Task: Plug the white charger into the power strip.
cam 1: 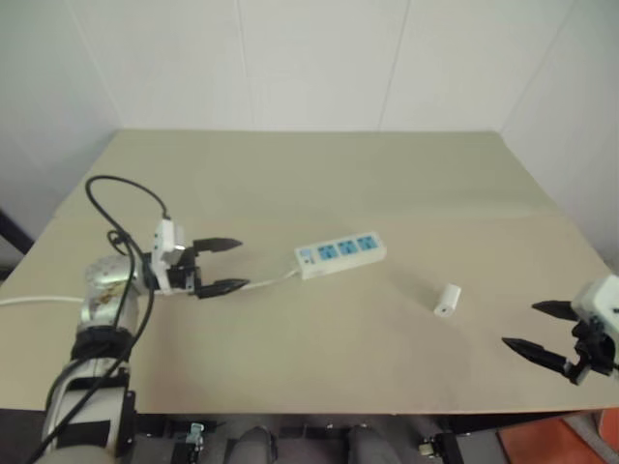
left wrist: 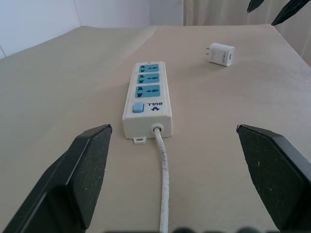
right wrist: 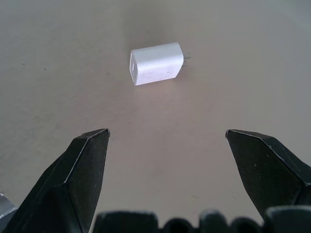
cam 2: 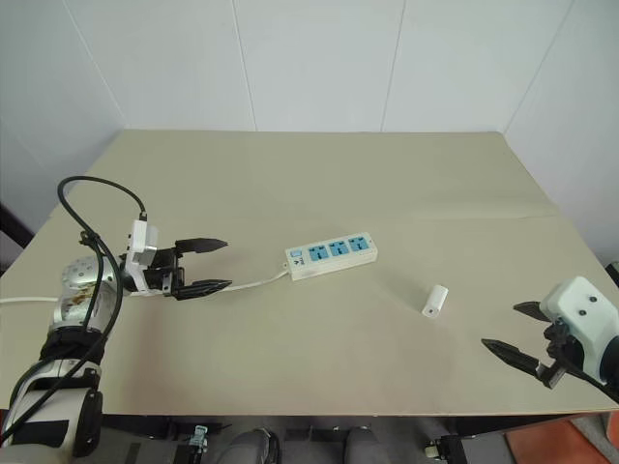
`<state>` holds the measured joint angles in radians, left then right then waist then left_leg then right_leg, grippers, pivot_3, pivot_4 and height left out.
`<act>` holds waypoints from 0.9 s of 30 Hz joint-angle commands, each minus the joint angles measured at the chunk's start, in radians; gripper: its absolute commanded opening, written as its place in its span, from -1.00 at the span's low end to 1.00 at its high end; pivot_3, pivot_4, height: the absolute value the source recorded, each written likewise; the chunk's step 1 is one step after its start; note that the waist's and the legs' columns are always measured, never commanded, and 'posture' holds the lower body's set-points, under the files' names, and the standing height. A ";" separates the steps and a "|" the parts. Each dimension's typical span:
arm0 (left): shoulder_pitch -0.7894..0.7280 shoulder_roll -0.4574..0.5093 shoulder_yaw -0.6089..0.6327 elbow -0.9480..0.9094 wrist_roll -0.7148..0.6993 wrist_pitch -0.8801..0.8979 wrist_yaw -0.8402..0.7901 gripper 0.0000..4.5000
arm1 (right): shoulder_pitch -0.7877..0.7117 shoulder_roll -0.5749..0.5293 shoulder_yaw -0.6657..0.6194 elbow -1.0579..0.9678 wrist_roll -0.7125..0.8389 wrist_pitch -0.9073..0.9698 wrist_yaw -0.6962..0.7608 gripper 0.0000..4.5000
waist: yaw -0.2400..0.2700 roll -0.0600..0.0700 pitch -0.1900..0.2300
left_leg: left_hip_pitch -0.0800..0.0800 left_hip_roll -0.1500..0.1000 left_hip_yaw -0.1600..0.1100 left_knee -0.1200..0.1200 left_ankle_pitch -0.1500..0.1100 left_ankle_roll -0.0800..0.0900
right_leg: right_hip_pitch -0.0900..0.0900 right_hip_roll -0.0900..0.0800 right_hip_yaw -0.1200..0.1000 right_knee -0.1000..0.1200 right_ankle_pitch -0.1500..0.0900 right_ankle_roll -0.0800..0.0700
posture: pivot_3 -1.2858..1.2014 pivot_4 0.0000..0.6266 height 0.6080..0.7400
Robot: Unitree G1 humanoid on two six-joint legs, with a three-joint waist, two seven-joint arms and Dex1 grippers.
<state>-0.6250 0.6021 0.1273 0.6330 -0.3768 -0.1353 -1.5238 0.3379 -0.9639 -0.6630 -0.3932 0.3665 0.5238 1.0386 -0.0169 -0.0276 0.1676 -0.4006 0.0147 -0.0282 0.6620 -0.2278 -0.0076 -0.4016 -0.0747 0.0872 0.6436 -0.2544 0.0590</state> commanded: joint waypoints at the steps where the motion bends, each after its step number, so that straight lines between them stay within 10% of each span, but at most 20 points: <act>1: -0.012 -0.002 0.001 0.013 0.026 -0.068 0.037 0.99 | -0.014 -0.016 -0.004 0.000 -0.011 -0.028 -0.002 1.00 | 0.000 0.000 0.000 | 0.000 0.000 0.000 0.000 0.000 0.000 | 0.000 0.000 0.000 0.000 0.000 0.000 | 0.03 -0.52 1.00; 15: -0.332 -0.240 -0.026 0.577 0.172 -0.341 0.147 0.99 | -0.127 -0.012 0.081 -0.047 -0.005 0.004 -0.064 1.00 | -0.001 -0.002 0.001 | -0.002 -0.001 -0.001 0.003 0.000 0.000 | 0.001 0.000 -0.001 -0.002 0.001 0.002 | 0.03 -0.52 1.00; 27: -0.398 -0.321 -0.103 0.702 0.393 -0.339 0.418 0.99 | -0.189 0.011 0.050 -0.278 0.115 0.179 -0.183 1.00 | 0.010 -0.002 0.001 | -0.004 -0.002 -0.002 0.003 0.000 0.000 | 0.000 -0.001 -0.001 -0.002 0.001 0.002 | 0.03 -0.52 1.00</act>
<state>-0.9853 0.2876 0.0328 1.3368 -0.0115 -0.4598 -1.1641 0.1595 -0.9550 -0.5659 -0.6321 0.4593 0.6813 0.8737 -0.0066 -0.0300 0.1683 -0.4048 0.0127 -0.0303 0.6651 -0.2280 -0.0072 -0.4019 -0.0755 0.0863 0.6420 -0.2531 0.0615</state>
